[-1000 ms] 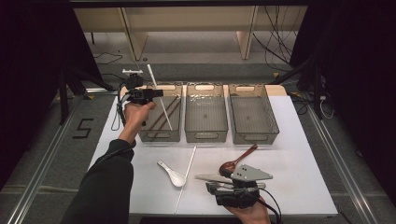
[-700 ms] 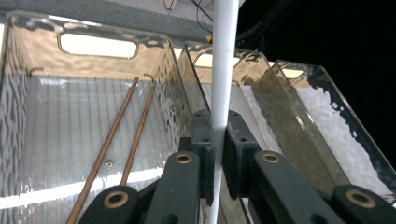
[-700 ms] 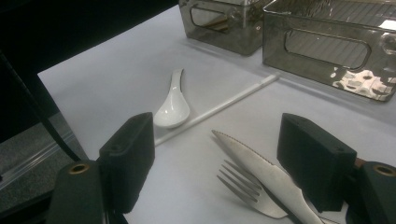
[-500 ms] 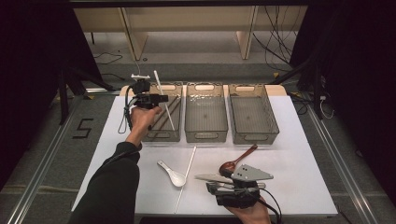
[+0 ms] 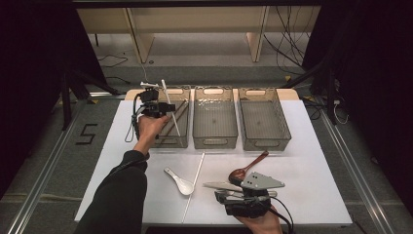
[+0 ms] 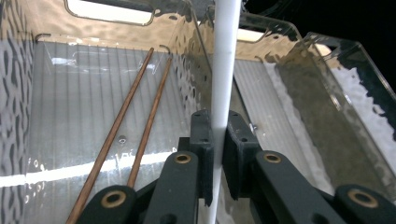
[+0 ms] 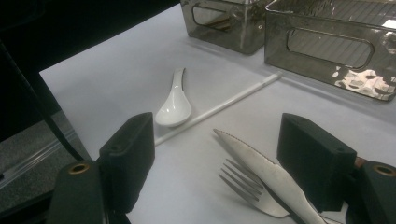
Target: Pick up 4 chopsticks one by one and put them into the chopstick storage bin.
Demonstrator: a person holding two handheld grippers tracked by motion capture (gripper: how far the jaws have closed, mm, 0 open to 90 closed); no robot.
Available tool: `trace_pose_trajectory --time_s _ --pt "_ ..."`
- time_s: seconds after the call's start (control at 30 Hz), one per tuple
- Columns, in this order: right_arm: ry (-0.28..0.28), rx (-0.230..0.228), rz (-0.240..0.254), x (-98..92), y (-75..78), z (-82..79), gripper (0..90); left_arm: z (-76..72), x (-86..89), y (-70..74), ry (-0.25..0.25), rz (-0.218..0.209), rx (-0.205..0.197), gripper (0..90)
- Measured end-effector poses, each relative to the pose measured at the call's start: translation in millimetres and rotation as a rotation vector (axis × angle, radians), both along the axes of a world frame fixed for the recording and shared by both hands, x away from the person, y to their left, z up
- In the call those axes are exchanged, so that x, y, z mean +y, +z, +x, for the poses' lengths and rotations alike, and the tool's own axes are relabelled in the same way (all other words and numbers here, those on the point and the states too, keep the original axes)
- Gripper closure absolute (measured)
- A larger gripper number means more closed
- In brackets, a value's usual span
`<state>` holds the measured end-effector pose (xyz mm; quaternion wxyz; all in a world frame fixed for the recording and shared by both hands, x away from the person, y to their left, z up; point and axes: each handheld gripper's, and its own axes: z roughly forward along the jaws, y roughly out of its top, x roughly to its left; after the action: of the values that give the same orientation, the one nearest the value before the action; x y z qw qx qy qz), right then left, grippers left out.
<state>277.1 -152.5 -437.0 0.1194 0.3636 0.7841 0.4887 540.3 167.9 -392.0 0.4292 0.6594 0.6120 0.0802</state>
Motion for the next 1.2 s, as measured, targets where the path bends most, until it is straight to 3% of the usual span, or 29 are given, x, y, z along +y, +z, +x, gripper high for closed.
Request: trace_pose_trajectory --time_s 0.17,0.27,0.33,0.43,0.53,0.63,0.77,0.83,0.93,1.2 --pt "-0.001 0.003 0.0 -0.1 -0.2 0.0 28.4 0.9 0.9 -1.8 -0.004 0.018 0.008 80.4" --pt "0.0 0.002 0.001 0.0 -0.1 0.1 28.4 1.5 -1.0 -1.1 -0.011 0.038 0.017 68.9" --pt "0.001 0.0 -0.001 0.0 -0.2 0.1 28.4 1.2 -1.1 -0.2 -0.012 0.053 0.015 69.0" --pt "0.001 0.002 0.0 0.2 0.0 -0.2 28.4 1.1 -1.0 2.0 -0.01 0.07 0.026 60.9" --pt "-0.001 0.003 0.001 -0.4 0.1 0.0 28.4 -0.5 0.0 5.6 0.0 0.068 0.023 50.8" --pt "-0.002 -0.001 0.001 -0.9 0.2 0.3 28.4 -4.3 -0.4 9.4 -0.026 0.074 0.032 44.5" --pt "-0.006 0.003 0.001 -2.1 0.7 0.8 28.4 -15.5 -2.8 18.3 -0.066 0.096 0.022 32.7" --pt "-0.007 0.004 -0.001 -2.4 1.1 1.1 28.4 -23.1 -2.4 22.5 -0.088 0.08 0.016 31.1" --pt "-0.011 0.006 -0.008 -2.7 1.0 1.5 28.4 -40.7 -0.7 27.3 -0.13 0.09 0.0 29.8" --pt "-0.003 0.035 -0.036 3.8 -1.1 1.1 28.9 -74.9 5.3 29.5 -0.173 0.084 -0.049 27.2"
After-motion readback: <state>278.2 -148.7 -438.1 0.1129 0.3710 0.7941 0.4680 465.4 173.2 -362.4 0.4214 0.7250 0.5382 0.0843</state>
